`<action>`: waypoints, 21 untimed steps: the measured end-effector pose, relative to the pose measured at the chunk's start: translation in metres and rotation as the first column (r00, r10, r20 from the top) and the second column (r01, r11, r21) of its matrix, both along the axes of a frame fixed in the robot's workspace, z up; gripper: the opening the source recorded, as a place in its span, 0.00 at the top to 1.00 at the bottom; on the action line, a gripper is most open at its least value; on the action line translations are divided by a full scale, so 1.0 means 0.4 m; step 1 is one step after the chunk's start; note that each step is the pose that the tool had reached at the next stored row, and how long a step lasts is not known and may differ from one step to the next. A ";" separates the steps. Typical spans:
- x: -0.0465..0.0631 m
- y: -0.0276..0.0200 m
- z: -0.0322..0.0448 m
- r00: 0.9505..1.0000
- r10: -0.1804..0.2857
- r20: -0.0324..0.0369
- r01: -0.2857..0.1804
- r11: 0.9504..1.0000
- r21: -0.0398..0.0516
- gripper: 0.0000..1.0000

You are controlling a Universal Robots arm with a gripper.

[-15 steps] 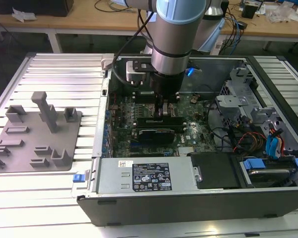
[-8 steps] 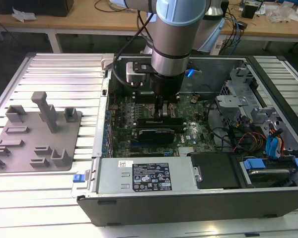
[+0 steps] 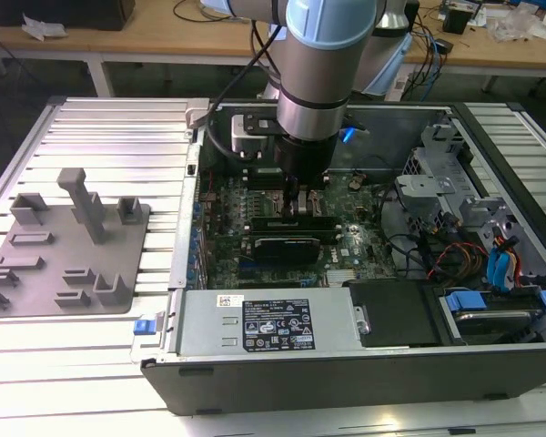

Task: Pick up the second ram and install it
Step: 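Insert the second ram into the second slot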

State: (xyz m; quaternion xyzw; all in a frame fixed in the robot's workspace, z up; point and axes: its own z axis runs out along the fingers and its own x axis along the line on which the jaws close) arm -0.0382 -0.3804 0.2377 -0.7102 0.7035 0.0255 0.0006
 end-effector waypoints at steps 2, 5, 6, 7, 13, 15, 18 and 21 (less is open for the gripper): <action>0.000 0.000 0.000 1.000 0.000 0.000 0.000 1.000 0.000 0.91; 0.000 0.002 0.000 1.000 -0.001 0.000 0.001 1.000 0.000 0.91; 0.000 0.002 0.000 1.000 -0.003 0.000 0.003 1.000 0.000 0.91; 0.000 0.002 0.000 1.000 -0.004 0.000 0.004 1.000 0.000 0.91; 0.000 0.002 -0.001 1.000 -0.019 0.000 0.019 1.000 0.001 0.91; 0.000 0.002 -0.001 1.000 -0.019 0.000 0.019 1.000 0.000 0.91; 0.002 0.002 -0.002 1.000 -0.019 0.000 0.019 1.000 0.000 0.91; 0.002 0.002 -0.002 1.000 -0.019 0.000 0.019 1.000 0.000 0.91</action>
